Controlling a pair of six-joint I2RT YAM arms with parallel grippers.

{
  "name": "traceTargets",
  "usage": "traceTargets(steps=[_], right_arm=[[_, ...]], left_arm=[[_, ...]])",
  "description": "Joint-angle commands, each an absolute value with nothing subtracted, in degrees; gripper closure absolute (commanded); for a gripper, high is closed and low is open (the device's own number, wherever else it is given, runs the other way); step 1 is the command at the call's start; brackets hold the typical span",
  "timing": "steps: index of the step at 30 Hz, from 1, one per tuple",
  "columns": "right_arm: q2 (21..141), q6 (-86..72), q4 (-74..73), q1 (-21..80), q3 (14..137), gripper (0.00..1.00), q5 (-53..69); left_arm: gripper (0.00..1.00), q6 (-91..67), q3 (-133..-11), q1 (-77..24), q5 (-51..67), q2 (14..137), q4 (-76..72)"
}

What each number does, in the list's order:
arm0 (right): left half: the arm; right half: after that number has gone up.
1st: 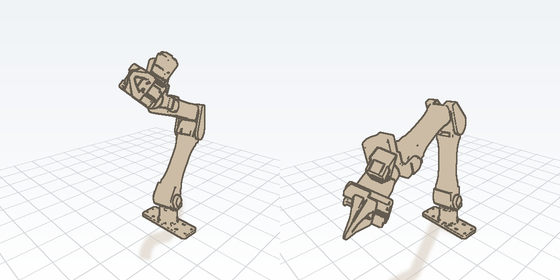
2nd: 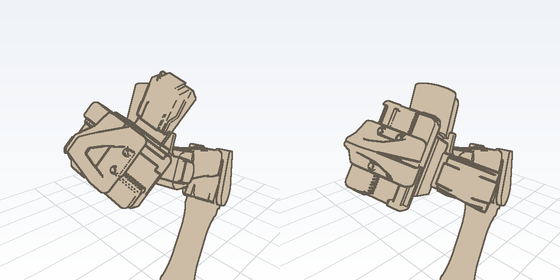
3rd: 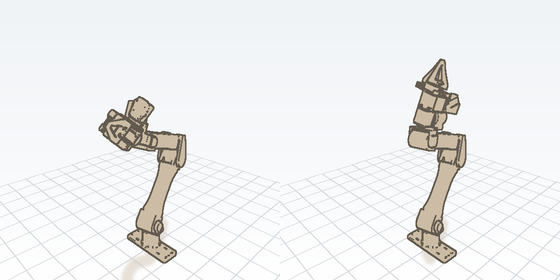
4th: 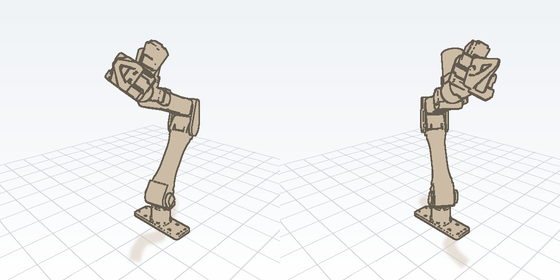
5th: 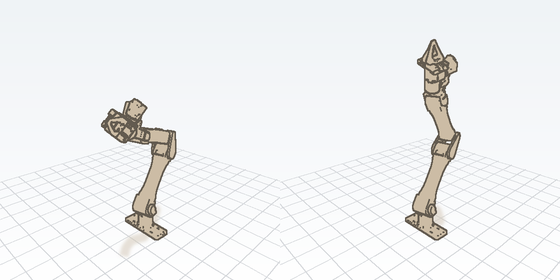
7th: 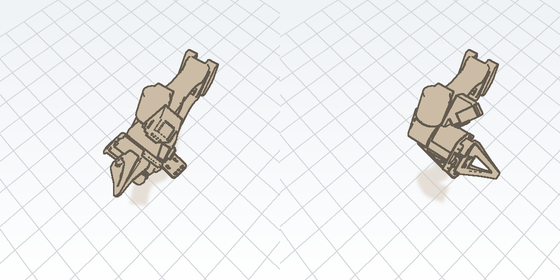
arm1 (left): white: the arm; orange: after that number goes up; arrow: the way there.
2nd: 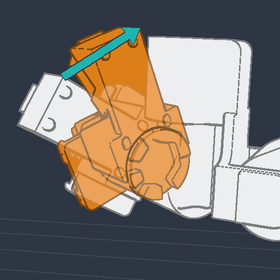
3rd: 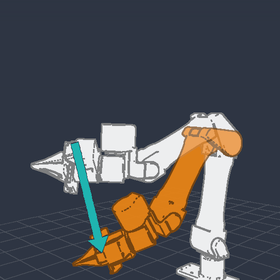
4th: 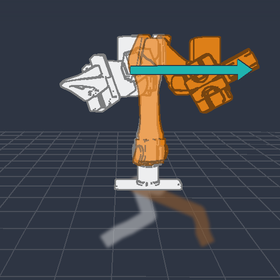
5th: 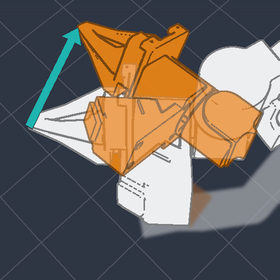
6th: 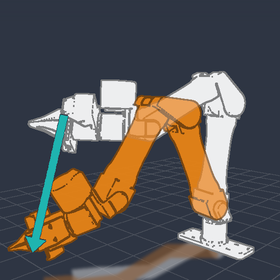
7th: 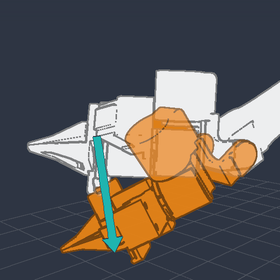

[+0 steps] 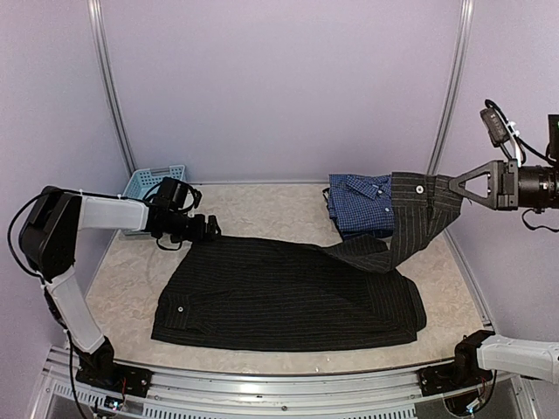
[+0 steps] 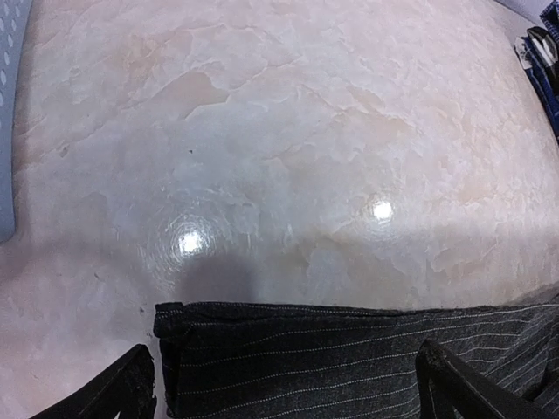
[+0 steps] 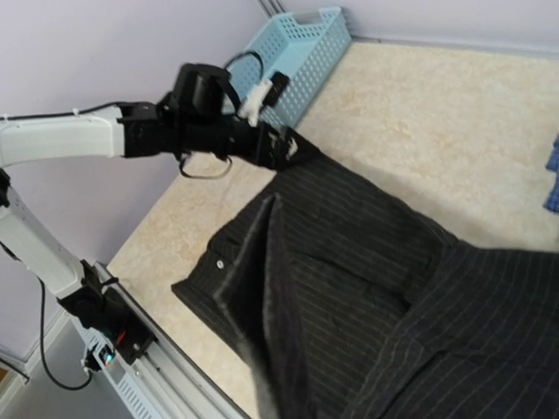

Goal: Fold and stack the long sleeve shirts
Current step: Fold the 1/3-folded shirt at the center of the board.

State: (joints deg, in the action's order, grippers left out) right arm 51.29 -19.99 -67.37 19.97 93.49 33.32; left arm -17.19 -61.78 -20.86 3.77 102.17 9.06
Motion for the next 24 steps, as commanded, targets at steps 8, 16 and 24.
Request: traceTargets(steps=[8, 16, 24], right_arm=[[51.33, -19.84, -73.38, 20.57, 93.95, 1.00, 28.96], [51.50, -18.83, -73.26, 20.57, 92.10, 1.00, 27.82], [51.15, -17.89, -72.45, 20.56, 90.71, 1.00, 27.37]], left_arm=[[0.01, -17.94, -60.29, -17.78, 14.33, 100.89, 3.95], [0.01, -27.44, -60.11, -14.37, 22.34, 101.76, 6.06], [0.10, -23.25, -64.17, -13.61, 19.36, 102.27, 9.64]])
